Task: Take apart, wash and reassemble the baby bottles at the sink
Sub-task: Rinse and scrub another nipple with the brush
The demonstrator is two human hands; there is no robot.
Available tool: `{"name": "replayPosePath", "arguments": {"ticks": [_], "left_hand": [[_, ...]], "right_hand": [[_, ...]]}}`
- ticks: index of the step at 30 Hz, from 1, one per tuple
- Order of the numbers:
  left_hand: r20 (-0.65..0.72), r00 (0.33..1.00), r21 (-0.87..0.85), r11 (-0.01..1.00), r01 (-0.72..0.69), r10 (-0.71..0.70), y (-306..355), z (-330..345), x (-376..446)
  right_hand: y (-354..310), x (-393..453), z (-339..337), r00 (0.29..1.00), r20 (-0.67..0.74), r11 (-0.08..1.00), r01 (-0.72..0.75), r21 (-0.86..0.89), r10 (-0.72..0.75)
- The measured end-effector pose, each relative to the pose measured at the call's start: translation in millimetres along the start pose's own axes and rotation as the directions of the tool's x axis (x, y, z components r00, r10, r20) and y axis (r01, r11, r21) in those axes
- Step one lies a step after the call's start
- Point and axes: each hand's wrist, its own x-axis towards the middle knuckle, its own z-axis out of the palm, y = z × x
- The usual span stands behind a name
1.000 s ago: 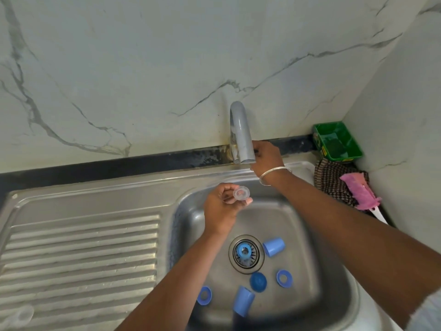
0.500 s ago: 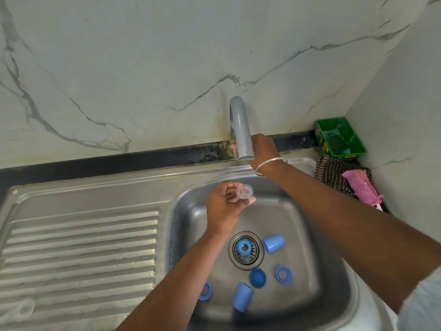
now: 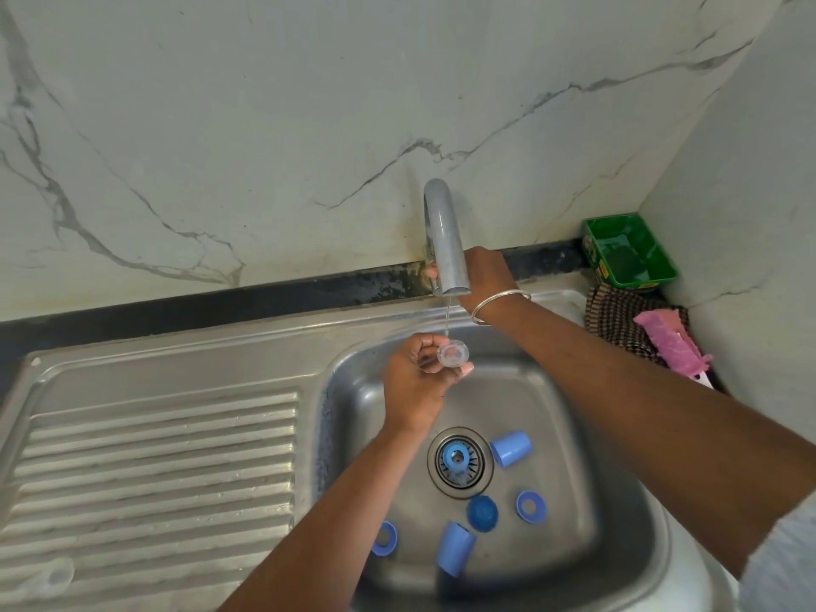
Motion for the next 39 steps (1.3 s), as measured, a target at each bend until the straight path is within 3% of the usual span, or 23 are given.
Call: {"name": "replayPosePath", "arguments": {"ticks": [16, 20, 23, 25, 30, 35, 39], "left_hand": [[-0.027, 1.0, 0.033, 0.999, -0.014, 0.015, 5.5, -2.4, 3.3], [-0.012, 1.0, -0.014, 1.0, -0.003, 0.003, 0.2, -5.4, 3.8], [0.029, 0.999, -0.097, 0.995, 0.016, -0.013, 1.3, -6.0, 3.1], [0.053, 0.998, -0.094, 0.995, 0.024, -0.019, 4.4, -4.3, 1.8], [0.006, 0.96, -0.037, 0.96, 0.279, -0.279, 5.8, 3.3, 1.9], [-0.079, 0.85, -0.233, 0.838, 0.493, -0.521, 10.7, 3.8, 4.0], [-0.167, 0.806, -0.287, 0.81, 0.511, -0.567, 9.3, -7.3, 0.6]], "right_hand": [[3.8, 4.8, 5.4, 1.0, 0.012, 0.998, 0.023, -0.051, -0.023], [19.8, -15.1, 28.6, 0.984, -0.177, 0.93, 0.037, 0.365, 0.03], [35.3, -47.4, 45.6, 0.973, -0.205, 0.818, 0.032, 0.574, 0.105], [45.9, -70.8, 58.2, 0.988, -0.125, 0.766, 0.012, 0.643, 0.089], [54.7, -94.8, 81.2, 0.98, 0.028, 0.648, -0.151, 0.746, 0.196], [39.6, -80.9, 79.0, 0.913, 0.254, 0.445, -0.381, 0.811, 0.32], [24.5, -68.4, 81.1, 0.85, 0.402, 0.433, -0.521, 0.736, 0.34]]}}
